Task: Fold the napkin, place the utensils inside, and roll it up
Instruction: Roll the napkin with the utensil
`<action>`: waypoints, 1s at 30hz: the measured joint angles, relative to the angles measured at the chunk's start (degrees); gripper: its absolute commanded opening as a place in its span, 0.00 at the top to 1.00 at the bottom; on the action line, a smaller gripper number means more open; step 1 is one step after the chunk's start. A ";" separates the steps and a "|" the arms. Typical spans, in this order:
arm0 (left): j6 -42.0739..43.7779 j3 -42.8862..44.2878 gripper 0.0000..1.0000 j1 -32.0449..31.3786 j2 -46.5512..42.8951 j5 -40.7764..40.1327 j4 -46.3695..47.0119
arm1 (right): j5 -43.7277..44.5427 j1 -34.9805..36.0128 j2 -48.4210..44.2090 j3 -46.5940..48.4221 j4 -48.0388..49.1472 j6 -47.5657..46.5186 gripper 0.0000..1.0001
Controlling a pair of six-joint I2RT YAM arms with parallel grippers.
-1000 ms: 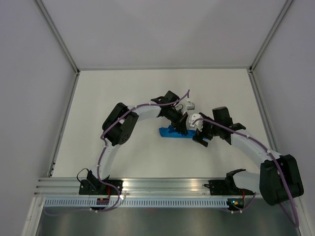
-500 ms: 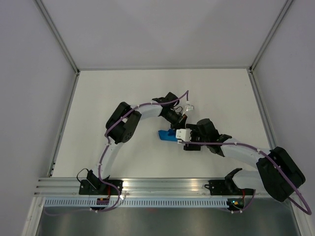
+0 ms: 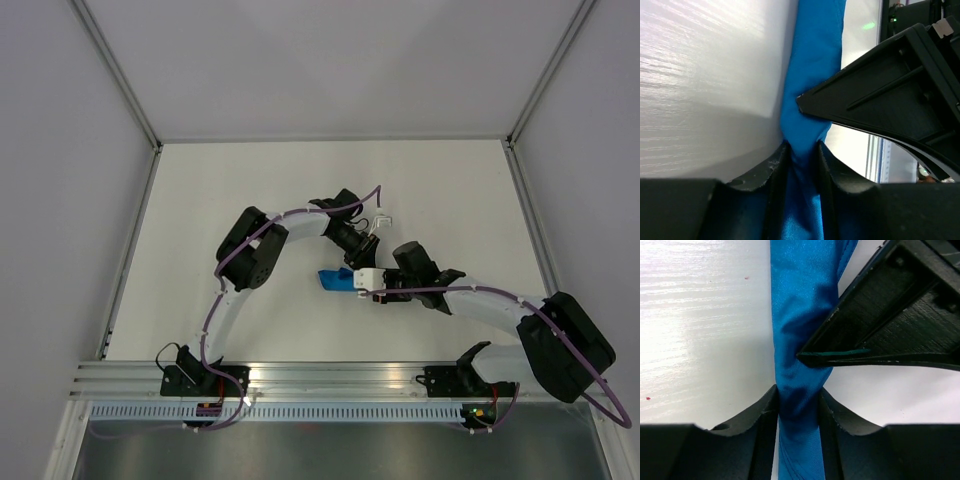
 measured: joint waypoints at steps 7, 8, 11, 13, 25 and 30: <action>-1.49 -0.76 0.57 0.48 -2.73 -5.99 0.70 | -1.14 -0.20 2.84 4.15 -5.88 -0.37 0.67; -1.64 -0.76 0.57 0.70 -3.17 -6.86 0.92 | -1.42 -0.33 3.30 4.79 -6.71 -0.50 0.67; -2.12 -0.90 0.57 1.53 -4.72 -9.75 2.08 | -3.04 -1.25 4.98 7.17 -9.77 -0.83 0.71; -2.56 -1.66 0.57 2.16 -6.47 -11.76 3.17 | -4.42 -2.10 6.45 9.07 -12.00 -1.20 0.74; -8.90 -23.23 0.57 6.67 -28.83 -29.59 22.40 | -15.32 -9.88 21.55 26.93 -32.06 -6.60 0.75; -10.38 -34.93 0.55 6.29 -39.10 -37.97 32.35 | -19.30 -12.72 29.75 36.00 -42.25 -9.51 0.75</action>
